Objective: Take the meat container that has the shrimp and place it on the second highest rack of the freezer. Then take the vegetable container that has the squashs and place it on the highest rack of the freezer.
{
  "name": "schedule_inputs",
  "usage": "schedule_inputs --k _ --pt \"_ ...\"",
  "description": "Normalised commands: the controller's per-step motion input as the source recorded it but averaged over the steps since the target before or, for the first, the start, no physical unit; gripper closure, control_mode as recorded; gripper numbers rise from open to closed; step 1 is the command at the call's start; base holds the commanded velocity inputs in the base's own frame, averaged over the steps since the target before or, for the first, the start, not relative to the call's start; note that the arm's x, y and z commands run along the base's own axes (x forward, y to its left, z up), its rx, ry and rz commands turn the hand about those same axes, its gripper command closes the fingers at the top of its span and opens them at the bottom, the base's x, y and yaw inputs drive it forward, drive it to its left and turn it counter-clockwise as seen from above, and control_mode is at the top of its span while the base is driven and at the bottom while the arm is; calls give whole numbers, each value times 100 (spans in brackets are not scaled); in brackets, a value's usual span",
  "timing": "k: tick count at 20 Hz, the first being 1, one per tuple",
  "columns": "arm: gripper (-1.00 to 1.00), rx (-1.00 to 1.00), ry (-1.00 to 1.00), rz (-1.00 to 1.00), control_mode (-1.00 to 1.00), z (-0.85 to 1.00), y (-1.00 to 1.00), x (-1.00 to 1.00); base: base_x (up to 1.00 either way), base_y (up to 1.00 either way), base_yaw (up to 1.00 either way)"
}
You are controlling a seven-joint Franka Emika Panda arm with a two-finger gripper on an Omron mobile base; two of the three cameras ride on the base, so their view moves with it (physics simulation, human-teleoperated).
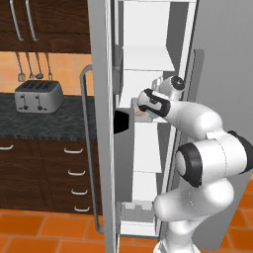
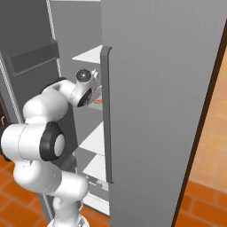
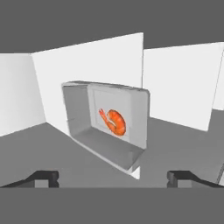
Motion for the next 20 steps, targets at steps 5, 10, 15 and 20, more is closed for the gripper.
schedule_inputs --k 5,10,15,20 --pt "-100 -27 -1 37 -100 36 0 -65 0 0 0" --pt "-100 -44 -8 48 -100 -19 0 -100 0 0 0" --pt "-100 -45 -22 43 -100 5 0 -100 0 0 0" --pt "-100 -44 -5 41 -100 73 0 -100 0 0 0"
